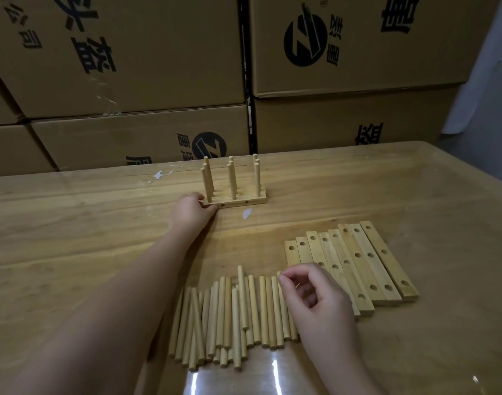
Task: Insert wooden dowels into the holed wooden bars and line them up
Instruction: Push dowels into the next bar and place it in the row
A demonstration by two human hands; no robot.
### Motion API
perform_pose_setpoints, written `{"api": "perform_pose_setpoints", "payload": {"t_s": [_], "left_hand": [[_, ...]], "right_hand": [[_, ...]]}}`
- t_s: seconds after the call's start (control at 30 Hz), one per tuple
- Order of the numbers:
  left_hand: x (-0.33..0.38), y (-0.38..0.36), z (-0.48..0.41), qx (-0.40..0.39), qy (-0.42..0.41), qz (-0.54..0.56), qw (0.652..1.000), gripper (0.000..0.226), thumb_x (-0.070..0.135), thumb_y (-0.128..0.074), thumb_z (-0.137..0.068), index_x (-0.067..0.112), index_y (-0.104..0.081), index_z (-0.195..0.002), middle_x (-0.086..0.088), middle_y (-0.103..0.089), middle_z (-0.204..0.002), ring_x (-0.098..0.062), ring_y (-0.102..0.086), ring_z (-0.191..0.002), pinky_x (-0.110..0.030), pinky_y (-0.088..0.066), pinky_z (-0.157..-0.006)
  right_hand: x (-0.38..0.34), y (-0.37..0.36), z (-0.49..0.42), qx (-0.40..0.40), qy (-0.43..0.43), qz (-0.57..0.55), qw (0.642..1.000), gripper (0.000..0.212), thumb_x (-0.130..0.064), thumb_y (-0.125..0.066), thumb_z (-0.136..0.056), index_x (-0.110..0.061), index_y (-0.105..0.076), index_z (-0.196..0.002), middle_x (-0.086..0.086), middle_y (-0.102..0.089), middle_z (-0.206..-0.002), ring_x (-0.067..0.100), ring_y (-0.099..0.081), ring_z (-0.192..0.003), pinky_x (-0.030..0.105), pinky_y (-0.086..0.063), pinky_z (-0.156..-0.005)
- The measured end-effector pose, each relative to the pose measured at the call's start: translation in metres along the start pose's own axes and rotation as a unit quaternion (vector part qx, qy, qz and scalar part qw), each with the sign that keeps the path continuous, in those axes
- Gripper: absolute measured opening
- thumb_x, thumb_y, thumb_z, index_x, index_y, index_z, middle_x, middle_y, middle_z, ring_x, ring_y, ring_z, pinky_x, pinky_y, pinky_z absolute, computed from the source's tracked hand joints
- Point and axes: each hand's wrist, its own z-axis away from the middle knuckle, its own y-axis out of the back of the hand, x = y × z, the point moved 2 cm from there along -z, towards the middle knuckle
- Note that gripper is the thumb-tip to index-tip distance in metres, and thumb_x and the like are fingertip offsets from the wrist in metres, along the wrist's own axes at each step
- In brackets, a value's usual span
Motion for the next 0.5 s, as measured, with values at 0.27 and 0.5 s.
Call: {"api": "perform_pose_setpoints", "payload": {"t_s": [0.27, 0.5], "left_hand": [[0.015, -0.001, 0.004, 0.001, 0.016, -0.081, 0.997, 0.061, 0.068, -0.058, -0.079, 0.013, -0.058, -0.106, -0.004, -0.059, -0.1, -0.019, -0.058, -0.083, -0.032, -0.054, -0.067], [0.022, -0.001, 0.003, -0.002, 0.027, -0.104, 0.994, 0.057, 0.064, -0.055, -0.083, 0.011, -0.062, -0.103, -0.009, -0.058, -0.107, -0.022, -0.058, -0.086, -0.034, -0.054, -0.071]], "right_hand": [[0.001, -0.001, -0.001, -0.005, -0.001, 0.004, 1.0, 0.019, -0.012, -0.07, -0.079, -0.03, -0.063, -0.078, -0.016, -0.058, -0.072, 0.004, -0.055, -0.072, 0.008, -0.041, -0.054], [0.002, -0.001, 0.0, -0.004, 0.004, 0.011, 1.0, 0.021, -0.015, -0.068, -0.08, -0.034, -0.061, -0.078, -0.017, -0.058, -0.08, 0.002, -0.055, -0.075, 0.008, -0.041, -0.055]]}}
